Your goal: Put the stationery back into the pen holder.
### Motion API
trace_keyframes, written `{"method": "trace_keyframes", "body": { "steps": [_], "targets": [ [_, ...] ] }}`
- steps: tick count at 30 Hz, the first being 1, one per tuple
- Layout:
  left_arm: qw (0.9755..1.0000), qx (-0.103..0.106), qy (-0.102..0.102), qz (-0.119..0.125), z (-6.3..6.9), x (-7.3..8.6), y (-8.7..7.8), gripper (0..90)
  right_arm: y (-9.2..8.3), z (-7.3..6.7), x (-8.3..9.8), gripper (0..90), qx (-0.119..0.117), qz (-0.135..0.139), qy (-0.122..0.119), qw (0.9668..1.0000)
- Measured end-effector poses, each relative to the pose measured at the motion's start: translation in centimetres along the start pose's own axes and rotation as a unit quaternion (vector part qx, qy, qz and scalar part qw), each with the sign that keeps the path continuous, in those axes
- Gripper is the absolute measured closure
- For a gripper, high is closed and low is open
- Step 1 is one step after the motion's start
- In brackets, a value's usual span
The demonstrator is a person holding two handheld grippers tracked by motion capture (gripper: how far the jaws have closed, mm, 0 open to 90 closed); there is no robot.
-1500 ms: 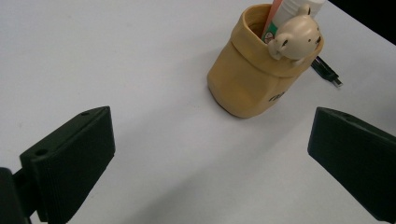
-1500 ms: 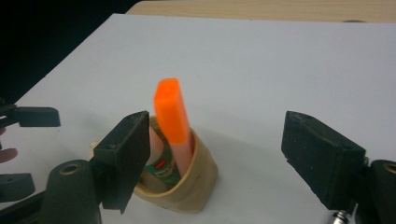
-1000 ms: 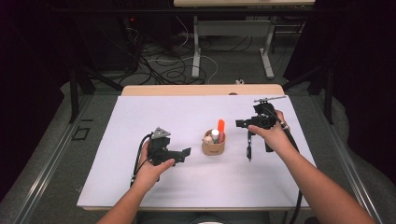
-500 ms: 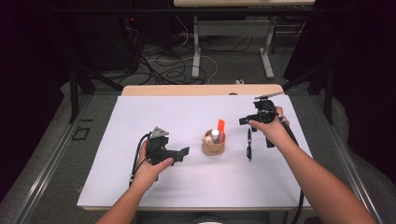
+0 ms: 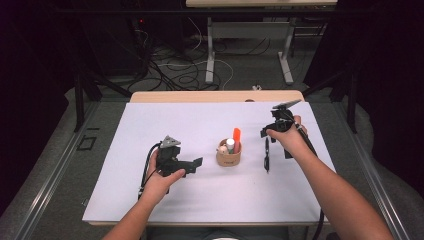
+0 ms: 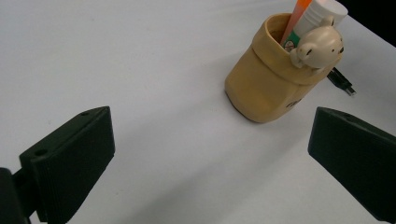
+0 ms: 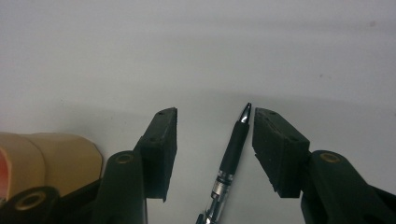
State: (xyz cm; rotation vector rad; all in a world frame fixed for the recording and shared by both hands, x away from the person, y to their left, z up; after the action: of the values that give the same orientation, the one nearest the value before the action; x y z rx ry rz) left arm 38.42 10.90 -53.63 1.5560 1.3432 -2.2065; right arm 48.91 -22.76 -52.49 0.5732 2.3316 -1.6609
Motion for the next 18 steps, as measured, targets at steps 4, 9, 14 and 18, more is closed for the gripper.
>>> {"method": "trace_keyframes", "body": {
  "steps": [4, 9, 14, 18],
  "targets": [
    [1.0, 0.001, 0.001, -0.001, 0.1, 0.0, 0.0, 0.6, 0.6, 0.4, -0.1, 54.4, 0.004, -0.003, 0.024, 0.9997],
    [1.0, 0.001, 0.003, -0.001, 0.1, 0.0, -0.1, 0.6, 1.1, 1.1, -0.2, 60.8, 0.007, -0.02, 0.048, 0.9986],
    [1.0, 0.0, 0.002, 0.001, 0.0, 0.0, -0.1, 0.5, 1.5, 1.4, -0.1, 65.3, 0.015, -0.039, 0.067, 0.9969],
    [1.0, 0.001, 0.001, -0.001, 0.1, 0.0, 0.0, 0.5, 1.8, 1.5, 0.0, 67.4, 0.029, -0.054, 0.074, 0.9954]
  ]
}}
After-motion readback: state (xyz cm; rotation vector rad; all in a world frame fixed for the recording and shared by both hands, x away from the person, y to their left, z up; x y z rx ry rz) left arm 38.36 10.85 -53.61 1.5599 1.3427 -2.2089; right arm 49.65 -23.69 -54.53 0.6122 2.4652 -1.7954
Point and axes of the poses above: each handheld gripper's, and its own axes: y roughly forward along the jaws, x roughly out of its underside, z roughly to its right, the point moved 4 cm from there along y, roughly forward along the jaws, and after that the axes turned 12 degrees about y, right-handed, at the moved point
